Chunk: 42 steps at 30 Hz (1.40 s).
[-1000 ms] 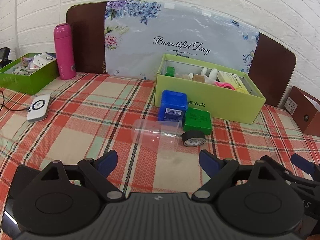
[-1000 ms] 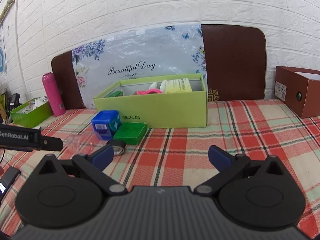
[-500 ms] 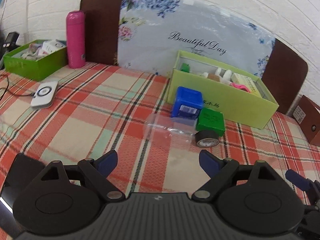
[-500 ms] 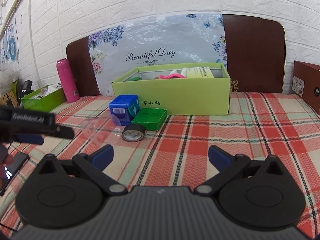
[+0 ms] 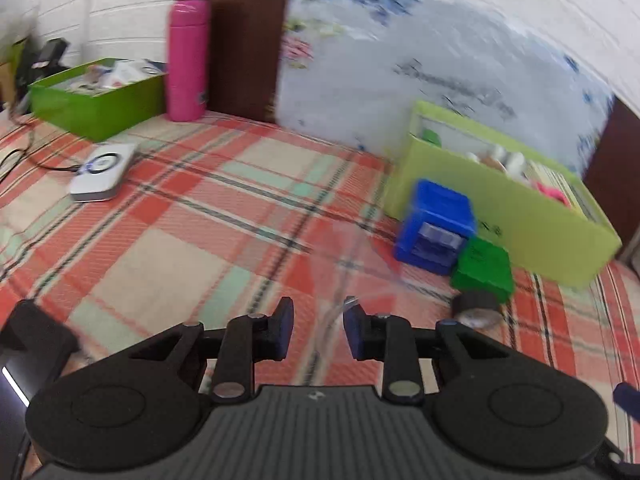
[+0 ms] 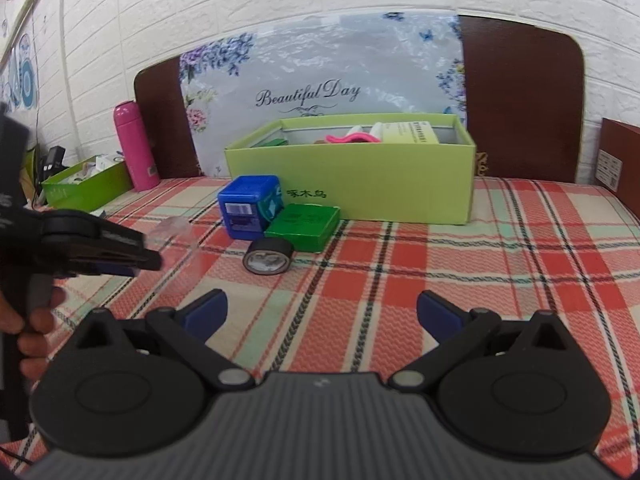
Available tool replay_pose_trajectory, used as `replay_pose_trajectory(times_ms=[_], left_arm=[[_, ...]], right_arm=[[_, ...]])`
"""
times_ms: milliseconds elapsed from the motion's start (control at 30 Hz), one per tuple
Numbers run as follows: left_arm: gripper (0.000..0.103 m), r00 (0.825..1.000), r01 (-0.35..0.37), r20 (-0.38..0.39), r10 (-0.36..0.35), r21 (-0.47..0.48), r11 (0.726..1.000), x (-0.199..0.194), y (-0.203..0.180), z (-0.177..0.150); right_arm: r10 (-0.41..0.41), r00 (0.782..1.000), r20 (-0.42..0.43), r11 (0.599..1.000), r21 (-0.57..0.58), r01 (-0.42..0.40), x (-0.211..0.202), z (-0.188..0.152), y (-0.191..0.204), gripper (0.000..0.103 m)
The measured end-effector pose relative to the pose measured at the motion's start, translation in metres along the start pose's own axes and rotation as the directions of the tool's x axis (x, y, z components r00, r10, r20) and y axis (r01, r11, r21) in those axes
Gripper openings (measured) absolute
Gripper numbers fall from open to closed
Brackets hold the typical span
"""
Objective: Organize objects
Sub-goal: 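Grasp the clear plastic cup with left tool while right grasps the black tape roll, then carry the cup and tape roll into the lime-green box and open both tools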
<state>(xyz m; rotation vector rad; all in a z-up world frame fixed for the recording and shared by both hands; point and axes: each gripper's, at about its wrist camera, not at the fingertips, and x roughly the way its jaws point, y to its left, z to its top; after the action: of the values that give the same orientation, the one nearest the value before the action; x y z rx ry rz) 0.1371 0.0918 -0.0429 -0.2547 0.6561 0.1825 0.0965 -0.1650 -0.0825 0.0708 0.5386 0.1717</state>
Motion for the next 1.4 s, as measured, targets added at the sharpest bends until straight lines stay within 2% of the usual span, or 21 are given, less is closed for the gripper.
replay_pose_trajectory(times_ms=[133,233,367,500,600,667,733,767,833,900,1033,1100,1133,1200,1267,1400], left_arm=[[0.032,0.999,-0.023,0.031,0.023,0.019,1.000,-0.004,0.007,0.007],[0.032,1.000,0.007,0.014,-0.007,0.040,0.999,0.002,0.010,0.007],[0.032,0.999,0.045,0.013,-0.045,0.029,0.999,0.006,0.019,0.004],[0.032,0.990,0.143,0.002,-0.143,-0.031,0.989,-0.003,0.029,0.007],[0.032,0.979,0.202,0.022,-0.201,-0.026,0.979,-0.021,0.030,0.004],[0.037,0.970,0.240,0.032,-0.239,-0.037,0.970,-0.028,0.030,0.002],[0.047,0.964,0.265,0.017,-0.265,-0.052,0.963,-0.031,0.026,0.002],[0.048,0.961,0.277,0.016,-0.277,-0.042,0.960,-0.032,0.023,0.001],[0.049,0.969,0.244,0.036,-0.244,0.004,0.970,-0.032,0.016,-0.001],[0.051,0.977,0.209,0.030,-0.209,0.027,0.978,-0.027,0.012,-0.002],[0.052,0.972,0.232,-0.017,-0.233,-0.045,0.972,-0.023,0.021,-0.004],[0.060,0.973,0.231,0.006,-0.231,-0.056,0.971,-0.024,0.020,-0.004],[0.066,0.975,0.223,0.021,-0.222,-0.038,0.974,-0.024,0.016,-0.002],[0.070,0.981,0.189,0.056,-0.188,-0.001,0.982,-0.023,0.009,0.003],[0.080,0.979,0.184,0.083,-0.186,0.030,0.982,-0.015,0.004,0.007],[0.081,0.982,0.189,-0.017,-0.188,0.043,0.981,0.014,-0.001,0.009]], right_arm=[[0.023,0.999,-0.045,1.000,-0.013,-0.023,0.038,0.010,0.018,0.092],[0.027,0.997,-0.067,1.000,-0.012,-0.028,0.061,0.019,0.029,0.084],[0.018,0.998,-0.063,0.998,-0.055,-0.022,0.079,0.028,0.043,0.079],[0.001,0.997,-0.082,0.996,-0.088,-0.008,0.098,0.033,0.050,0.070],[-0.006,0.996,-0.094,0.997,-0.083,-0.002,0.108,0.032,0.051,0.066],[-0.004,0.995,-0.098,0.997,-0.082,-0.004,0.111,0.031,0.051,0.064],[-0.009,0.995,-0.104,0.996,-0.086,0.000,0.114,0.030,0.051,0.059],[-0.010,0.994,-0.110,0.996,-0.087,0.000,0.116,0.030,0.051,0.057],[-0.009,0.993,-0.114,0.996,-0.091,-0.001,0.118,0.029,0.051,0.047],[-0.011,0.994,-0.108,0.995,-0.100,0.000,0.117,0.027,0.050,0.046],[0.003,0.995,-0.103,0.993,-0.119,-0.015,0.103,0.022,0.050,0.046],[0.019,0.995,-0.101,0.993,-0.112,-0.030,0.094,0.017,0.050,0.046],[0.024,0.994,-0.104,0.994,-0.105,-0.035,0.089,0.014,0.049,0.046],[0.029,0.994,-0.104,0.995,-0.093,-0.038,0.079,0.009,0.048,0.046],[0.033,0.995,-0.099,0.996,-0.078,-0.041,0.069,0.004,0.045,0.046],[0.027,0.995,-0.098,0.998,-0.050,-0.032,0.056,0.002,0.038,0.046]])
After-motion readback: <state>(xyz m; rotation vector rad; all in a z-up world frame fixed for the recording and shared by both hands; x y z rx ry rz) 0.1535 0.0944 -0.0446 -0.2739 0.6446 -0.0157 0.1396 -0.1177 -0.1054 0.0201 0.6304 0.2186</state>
